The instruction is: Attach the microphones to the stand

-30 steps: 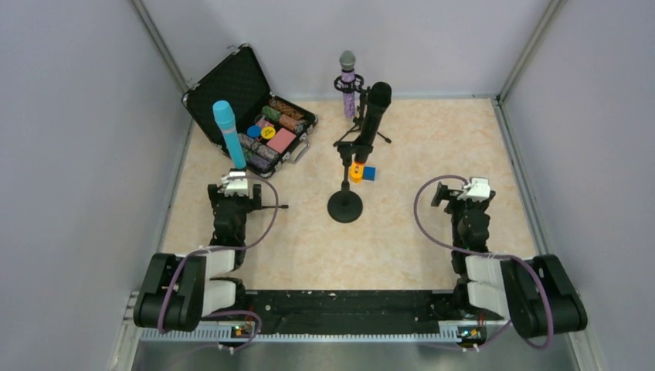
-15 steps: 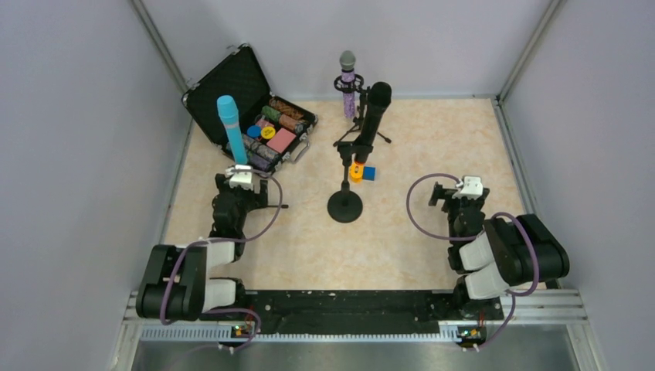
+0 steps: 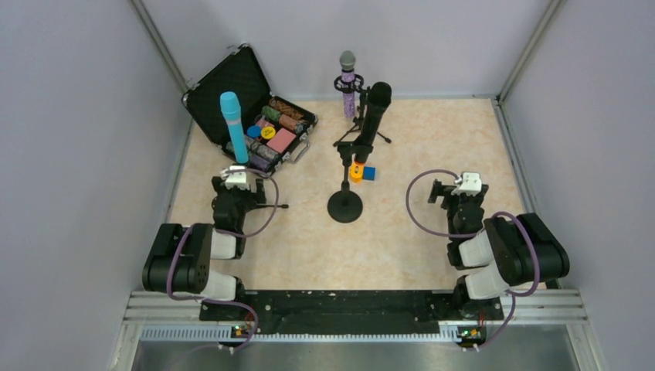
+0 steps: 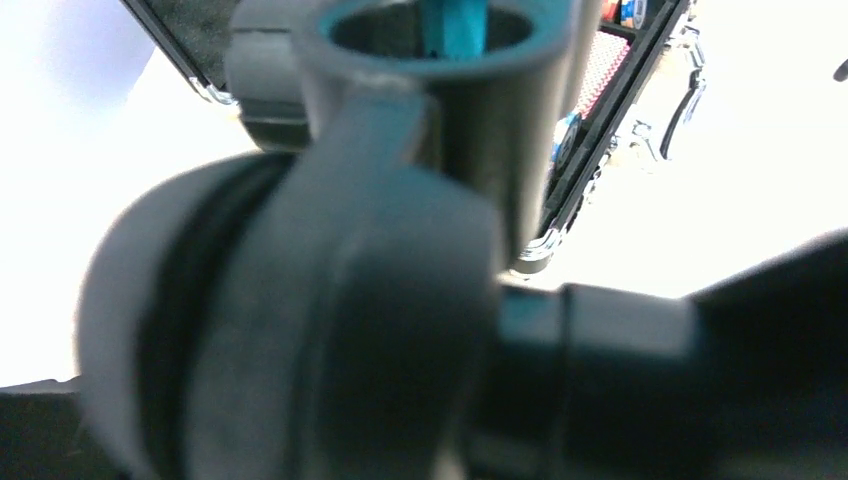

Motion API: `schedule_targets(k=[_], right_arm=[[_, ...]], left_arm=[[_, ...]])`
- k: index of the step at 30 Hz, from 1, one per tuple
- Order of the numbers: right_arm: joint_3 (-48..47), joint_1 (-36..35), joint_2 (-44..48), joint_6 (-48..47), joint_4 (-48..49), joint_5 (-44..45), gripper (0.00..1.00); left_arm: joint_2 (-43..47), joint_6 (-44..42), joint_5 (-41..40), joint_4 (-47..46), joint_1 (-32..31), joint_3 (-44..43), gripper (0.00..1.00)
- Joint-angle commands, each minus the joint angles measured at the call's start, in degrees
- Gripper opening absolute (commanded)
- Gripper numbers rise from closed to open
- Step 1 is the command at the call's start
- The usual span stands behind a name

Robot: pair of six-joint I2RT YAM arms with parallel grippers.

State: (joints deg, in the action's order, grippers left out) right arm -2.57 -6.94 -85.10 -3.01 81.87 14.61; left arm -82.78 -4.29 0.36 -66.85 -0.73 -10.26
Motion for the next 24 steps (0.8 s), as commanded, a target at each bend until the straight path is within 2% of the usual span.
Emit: schedule_targets(k=[1,3,5,24], right_arm=[[-4.0,0.44,1.41,0.09,-4.0,-0.09,0.99],[-4.74,0.49,1.28,0.61,-4.96,1.27,0.99],[-4.73,0.48,1.26,0.8,-4.96,1.84,0.99],[-5.21,0.51,1.27,1.06,-5.78,2.27,0.99]], left_arm=[[0.55,1.96,-3.6,-1.01,0.29,-1.52,0.99],[-0.71,3.44,-7.49,4.49,0.27,-5.55,0.99],[-0.79,6.15,-12.07,5.98,0.38,-6.6,0.99],[-1.09,6.14,-12.19,6.12,0.37,-6.88,0.99]])
